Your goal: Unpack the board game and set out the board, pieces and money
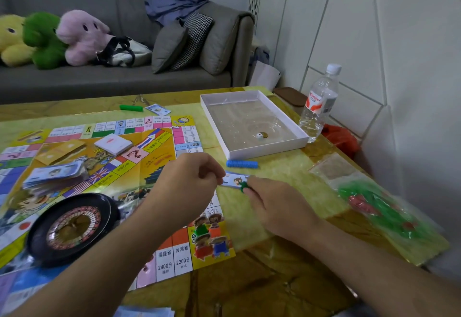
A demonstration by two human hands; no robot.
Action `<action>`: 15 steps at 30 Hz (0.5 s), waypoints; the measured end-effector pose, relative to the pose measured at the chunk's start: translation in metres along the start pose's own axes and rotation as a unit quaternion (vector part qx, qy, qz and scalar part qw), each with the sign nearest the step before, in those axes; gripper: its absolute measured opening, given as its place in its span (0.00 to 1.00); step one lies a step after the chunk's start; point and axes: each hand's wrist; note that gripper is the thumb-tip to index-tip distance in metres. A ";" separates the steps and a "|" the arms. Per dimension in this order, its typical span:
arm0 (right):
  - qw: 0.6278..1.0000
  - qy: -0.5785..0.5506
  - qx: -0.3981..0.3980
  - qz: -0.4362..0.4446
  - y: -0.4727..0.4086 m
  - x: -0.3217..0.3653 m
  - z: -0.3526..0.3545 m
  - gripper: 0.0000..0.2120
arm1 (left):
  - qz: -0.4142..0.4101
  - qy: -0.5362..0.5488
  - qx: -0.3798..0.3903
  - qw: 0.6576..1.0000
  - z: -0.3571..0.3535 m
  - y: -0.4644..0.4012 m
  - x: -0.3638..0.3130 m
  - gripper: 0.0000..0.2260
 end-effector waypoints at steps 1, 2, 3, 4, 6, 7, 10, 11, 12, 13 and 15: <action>0.999 -0.033 -0.004 -0.041 0.000 -0.002 0.001 0.08 | 0.002 0.004 0.001 1.000 -0.001 -0.001 0.001 0.14; 0.995 -0.065 -0.012 -0.079 -0.002 -0.005 0.003 0.09 | 0.004 0.005 0.002 1.000 -0.003 -0.003 0.002 0.14; 0.988 -0.095 -0.022 -0.119 -0.006 -0.007 0.006 0.10 | 0.004 0.000 0.001 1.000 -0.004 -0.004 0.003 0.14; 0.979 -0.122 -0.036 -0.158 -0.013 -0.008 0.010 0.11 | -0.001 -0.013 -0.002 1.000 -0.006 -0.007 0.003 0.14; 0.962 -0.155 -0.060 -0.215 -0.038 -0.014 0.016 0.14 | -0.028 -0.049 0.006 0.998 -0.013 -0.018 0.003 0.13; 0.957 -0.156 -0.068 -0.233 -0.054 -0.017 0.018 0.15 | -0.041 -0.064 0.016 0.997 -0.017 -0.024 0.001 0.13; 0.952 -0.125 -0.070 -0.270 -0.116 -0.032 0.011 0.16 | -0.071 -0.103 0.042 0.991 -0.029 -0.050 -0.003 0.14; 0.949 -0.123 -0.067 -0.282 -0.139 -0.039 0.003 0.16 | -0.087 -0.119 0.046 0.988 -0.034 -0.063 -0.002 0.15; 0.944 -0.130 -0.063 -0.295 -0.158 -0.046 -0.005 0.17 | -0.102 -0.135 0.054 0.984 -0.038 -0.072 -0.003 0.16; 0.939 -0.145 -0.059 -0.307 -0.180 -0.054 -0.016 0.16 | -0.117 -0.148 0.062 0.980 -0.043 -0.084 0.000 0.17; 0.934 -0.154 -0.043 -0.319 -0.218 -0.067 -0.038 0.15 | -0.137 -0.169 0.092 0.972 -0.053 -0.103 0.004 0.17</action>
Point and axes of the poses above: each hand's wrist, its own y-axis away from the middle knuckle, its own z-axis out of the back of the hand, x = y × z, and after that the axes turned 11 degrees about -x, right-handed
